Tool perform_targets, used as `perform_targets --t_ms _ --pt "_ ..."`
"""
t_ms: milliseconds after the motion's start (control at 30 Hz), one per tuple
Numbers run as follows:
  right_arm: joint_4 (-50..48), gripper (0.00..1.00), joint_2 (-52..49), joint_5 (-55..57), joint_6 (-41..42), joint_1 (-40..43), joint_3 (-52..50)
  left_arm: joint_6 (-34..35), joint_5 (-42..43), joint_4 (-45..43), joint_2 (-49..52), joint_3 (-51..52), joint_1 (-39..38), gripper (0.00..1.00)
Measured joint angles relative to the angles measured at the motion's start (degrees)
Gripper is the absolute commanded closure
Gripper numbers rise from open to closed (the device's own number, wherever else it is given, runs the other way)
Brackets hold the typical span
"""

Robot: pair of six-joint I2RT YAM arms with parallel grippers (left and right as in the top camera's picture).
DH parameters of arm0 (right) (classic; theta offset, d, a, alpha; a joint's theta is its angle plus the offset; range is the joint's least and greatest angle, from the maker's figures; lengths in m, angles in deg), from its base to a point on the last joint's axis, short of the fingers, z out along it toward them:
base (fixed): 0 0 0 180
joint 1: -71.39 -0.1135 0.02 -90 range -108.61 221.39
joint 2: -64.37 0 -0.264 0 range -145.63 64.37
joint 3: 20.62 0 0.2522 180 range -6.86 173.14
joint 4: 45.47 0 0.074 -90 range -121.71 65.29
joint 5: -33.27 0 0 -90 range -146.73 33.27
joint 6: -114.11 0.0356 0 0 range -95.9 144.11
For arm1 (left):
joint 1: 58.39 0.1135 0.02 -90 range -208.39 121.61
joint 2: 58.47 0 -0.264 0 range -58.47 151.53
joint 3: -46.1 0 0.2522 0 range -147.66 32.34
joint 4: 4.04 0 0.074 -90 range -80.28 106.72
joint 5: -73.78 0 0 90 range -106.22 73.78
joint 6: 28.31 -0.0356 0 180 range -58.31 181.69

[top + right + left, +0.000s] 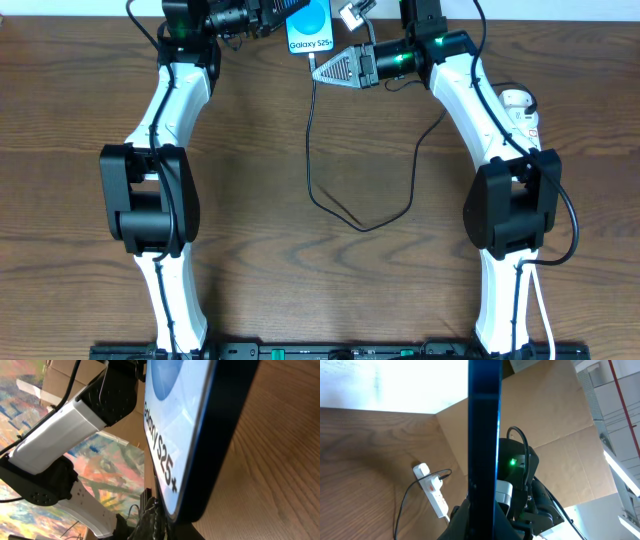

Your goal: Plug charger to phone and switch on socket

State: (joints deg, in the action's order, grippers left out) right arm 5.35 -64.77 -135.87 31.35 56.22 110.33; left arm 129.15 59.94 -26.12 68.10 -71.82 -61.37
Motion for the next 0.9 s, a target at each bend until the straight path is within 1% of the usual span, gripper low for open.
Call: perform_targets --t_ms 667,900 --pt "-1.4 0.99 0.0 -1.9 0.2 0.1 0.0 0.0 1.1 0.0 0.0 0.0 0.0 0.93" --pt "1.1 0.99 0.0 -1.9 0.2 0.1 0.0 0.1 1.0 0.0 0.0 0.0 0.0 0.93"
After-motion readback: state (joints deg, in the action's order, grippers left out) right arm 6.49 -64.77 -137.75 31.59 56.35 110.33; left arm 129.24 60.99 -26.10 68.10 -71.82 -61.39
